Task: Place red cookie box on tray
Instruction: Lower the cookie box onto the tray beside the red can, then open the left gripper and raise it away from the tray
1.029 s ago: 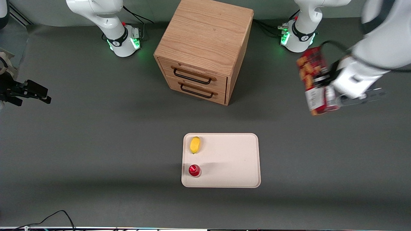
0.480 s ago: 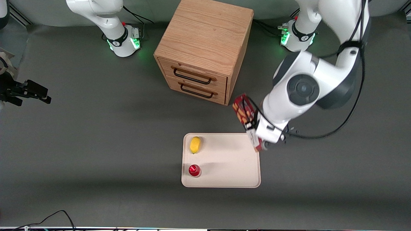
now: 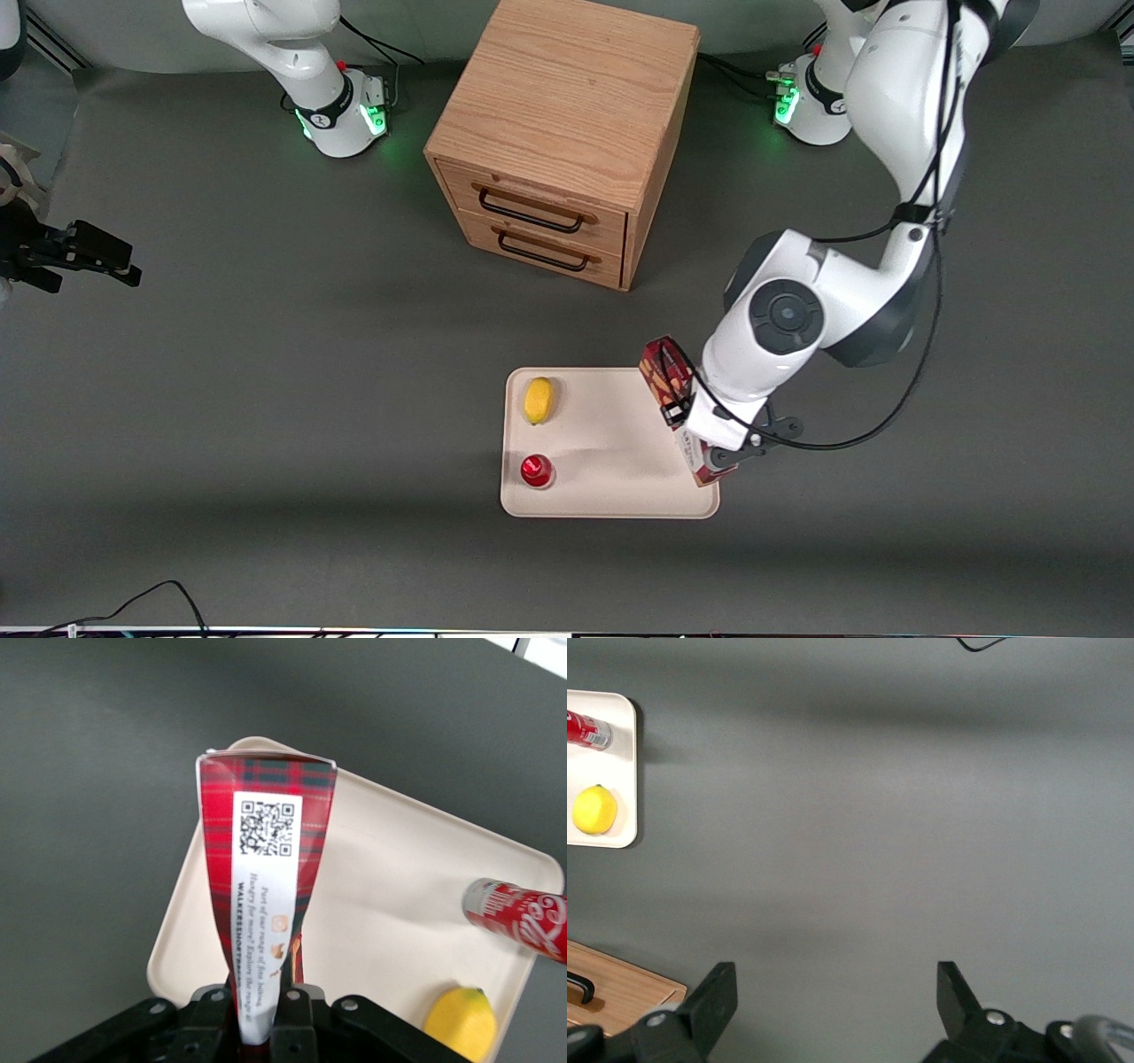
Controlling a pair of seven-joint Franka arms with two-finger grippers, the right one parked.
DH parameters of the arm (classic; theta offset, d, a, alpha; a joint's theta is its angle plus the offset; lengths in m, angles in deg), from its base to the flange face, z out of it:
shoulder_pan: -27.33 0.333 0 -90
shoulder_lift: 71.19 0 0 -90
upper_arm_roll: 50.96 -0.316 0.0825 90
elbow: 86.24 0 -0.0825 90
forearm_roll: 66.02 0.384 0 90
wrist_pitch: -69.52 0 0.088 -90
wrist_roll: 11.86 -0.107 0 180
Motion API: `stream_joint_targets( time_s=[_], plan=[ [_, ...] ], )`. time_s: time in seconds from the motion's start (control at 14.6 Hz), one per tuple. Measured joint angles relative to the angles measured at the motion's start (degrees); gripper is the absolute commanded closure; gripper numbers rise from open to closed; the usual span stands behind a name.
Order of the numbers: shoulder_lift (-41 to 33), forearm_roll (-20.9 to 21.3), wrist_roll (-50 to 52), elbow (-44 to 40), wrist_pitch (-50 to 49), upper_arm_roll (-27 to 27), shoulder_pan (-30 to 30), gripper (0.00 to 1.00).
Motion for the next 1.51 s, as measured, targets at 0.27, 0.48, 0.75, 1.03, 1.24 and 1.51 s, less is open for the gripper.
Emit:
stream_joint_targets(
  time_s=[0.27,0.48,0.75,1.03,1.24,1.51],
  plan=[
    [0.81,4.34,-0.13,7.85,8.45,-0.22,-0.13,1.0],
    [1.06,4.76,-0.47,10.76,12.74,-0.62,-0.09,1.0],
    [2.03,4.85,-0.66,12.12,17.16,-1.56,0.05,1.0],
    [2.98,4.85,-0.67,12.49,19.65,-2.29,0.14,0.89],
    [3.48,4.85,-0.69,12.49,20.63,-2.57,0.16,0.0],
    [3.82,4.86,-0.71,12.23,19.71,-2.8,0.17,0.0]
  ],
)
